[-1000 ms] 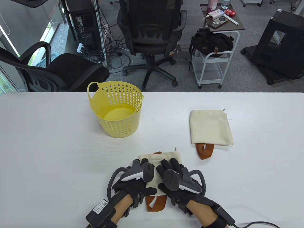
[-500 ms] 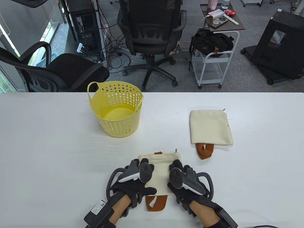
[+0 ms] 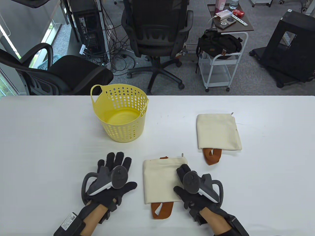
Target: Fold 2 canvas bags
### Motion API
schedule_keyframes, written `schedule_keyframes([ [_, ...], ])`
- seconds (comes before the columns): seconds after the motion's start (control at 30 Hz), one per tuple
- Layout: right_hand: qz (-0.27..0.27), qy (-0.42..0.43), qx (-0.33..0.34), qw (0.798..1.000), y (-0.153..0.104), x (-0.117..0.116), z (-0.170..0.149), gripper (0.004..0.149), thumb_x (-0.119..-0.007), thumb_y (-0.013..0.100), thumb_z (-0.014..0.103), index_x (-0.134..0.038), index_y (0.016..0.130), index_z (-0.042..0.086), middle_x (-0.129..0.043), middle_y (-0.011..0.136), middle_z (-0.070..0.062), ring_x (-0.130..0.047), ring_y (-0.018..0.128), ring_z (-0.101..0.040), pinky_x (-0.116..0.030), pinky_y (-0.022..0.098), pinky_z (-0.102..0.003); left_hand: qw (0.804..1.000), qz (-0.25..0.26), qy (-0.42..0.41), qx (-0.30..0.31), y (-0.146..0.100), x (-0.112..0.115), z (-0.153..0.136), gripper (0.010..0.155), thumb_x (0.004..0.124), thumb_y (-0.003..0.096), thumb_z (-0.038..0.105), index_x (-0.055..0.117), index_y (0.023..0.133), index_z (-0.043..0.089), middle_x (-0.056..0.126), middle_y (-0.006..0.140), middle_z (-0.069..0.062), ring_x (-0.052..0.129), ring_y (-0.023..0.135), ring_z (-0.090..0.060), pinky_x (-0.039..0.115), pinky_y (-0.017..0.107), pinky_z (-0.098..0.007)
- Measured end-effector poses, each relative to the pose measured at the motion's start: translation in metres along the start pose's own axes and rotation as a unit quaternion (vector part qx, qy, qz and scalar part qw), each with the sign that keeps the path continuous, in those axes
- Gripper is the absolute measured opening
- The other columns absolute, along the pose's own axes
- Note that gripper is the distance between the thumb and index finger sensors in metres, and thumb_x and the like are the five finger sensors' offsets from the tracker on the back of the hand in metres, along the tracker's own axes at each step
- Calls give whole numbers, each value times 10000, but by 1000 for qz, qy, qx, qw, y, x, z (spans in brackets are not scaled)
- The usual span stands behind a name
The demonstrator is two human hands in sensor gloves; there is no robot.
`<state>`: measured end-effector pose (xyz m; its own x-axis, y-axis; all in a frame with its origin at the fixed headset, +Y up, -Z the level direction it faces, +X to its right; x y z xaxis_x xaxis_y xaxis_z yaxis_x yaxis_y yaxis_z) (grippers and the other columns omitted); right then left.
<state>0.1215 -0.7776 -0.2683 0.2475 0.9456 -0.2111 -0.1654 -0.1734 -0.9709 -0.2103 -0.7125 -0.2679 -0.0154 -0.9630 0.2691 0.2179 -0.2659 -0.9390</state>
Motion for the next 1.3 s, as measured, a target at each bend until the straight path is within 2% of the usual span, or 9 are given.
schedule_keyframes([
  [0.17,-32,-8,-45,998,0,2,-2,792,-750,442,540,-370,1062,228,-358,1145,-113,-728,982,-338,-682,710,-514,999,1,-15,-30,-11,9,-39,923,643,329,657,165,1047,329,-24,1119,0,-28,1079,-390,82,756,-674],
  [0.27,-3,-26,-86,996,3,-4,0,878,-735,438,570,-252,1068,193,-300,1150,-156,-585,1017,-445,-572,727,-595,999,4,-2,-39,-11,21,-50,925,641,325,661,161,1045,333,-29,1117,5,-35,1079,-384,77,757,-674],
  [0.43,29,-58,-109,992,10,-7,4,885,-738,440,582,-294,1061,134,-457,1116,-187,-494,1030,-453,-524,733,-608,999,-27,2,-45,-6,31,-56,926,638,325,663,156,1044,334,-43,1113,5,-49,1073,-384,70,753,-676],
  [0.73,-60,-57,-122,989,9,0,16,897,-907,387,493,-437,1047,108,-721,989,-167,-756,945,-387,-625,709,-597,998,-13,-26,-48,-9,21,-57,918,642,339,656,158,1048,330,-37,1117,0,-52,1072,-388,67,753,-675],
  [0.83,-68,-76,-121,987,10,5,21,868,-939,373,435,-498,1025,69,-864,858,-111,-906,783,-292,-723,655,-562,998,-14,-25,-49,-8,22,-57,922,642,340,656,150,1048,331,-38,1117,2,-51,1074,-387,69,755,-674],
  [0.97,-61,27,-140,988,11,13,2,789,-946,373,399,-577,1005,106,-910,779,-28,-971,711,-213,-778,633,-520,999,-15,-20,-47,-8,23,-56,922,643,341,654,151,1049,328,-34,1117,-3,-38,1076,-389,84,759,-672],
  [1.03,-40,113,-124,985,12,16,-12,758,-929,386,405,-585,1000,127,-903,771,-17,-1069,558,-99,-899,520,-398,999,-19,-26,-42,-9,22,-56,912,649,351,649,160,1049,324,-34,1116,-7,-33,1076,-392,90,759,-672],
  [1.17,-19,267,-87,960,12,18,-29,717,-869,439,358,-510,1031,171,-830,852,-19,-1069,546,-93,-942,449,-363,998,-8,-33,-43,-12,19,-58,915,650,351,649,160,1049,318,-35,1115,-12,-35,1075,-392,86,758,-673],
  [1.3,-66,366,-52,927,15,31,-34,663,-850,443,275,-538,1025,214,-803,886,-50,-1065,511,-170,-986,304,-314,999,-4,-33,-41,-15,19,-59,915,650,350,649,160,1049,319,-33,1115,-15,-34,1075,-393,87,757,-673],
])
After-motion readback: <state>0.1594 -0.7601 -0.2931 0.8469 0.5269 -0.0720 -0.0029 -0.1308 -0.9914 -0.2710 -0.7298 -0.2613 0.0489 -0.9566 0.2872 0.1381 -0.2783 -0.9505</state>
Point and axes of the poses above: the tracker on the back of each hand, its own z axis roughly to the thumb side, its own y axis roughly from the wrist to the fingertips, x = y × z, the point moved 1 cm from there along y, roughly from the wrist to the fingertips
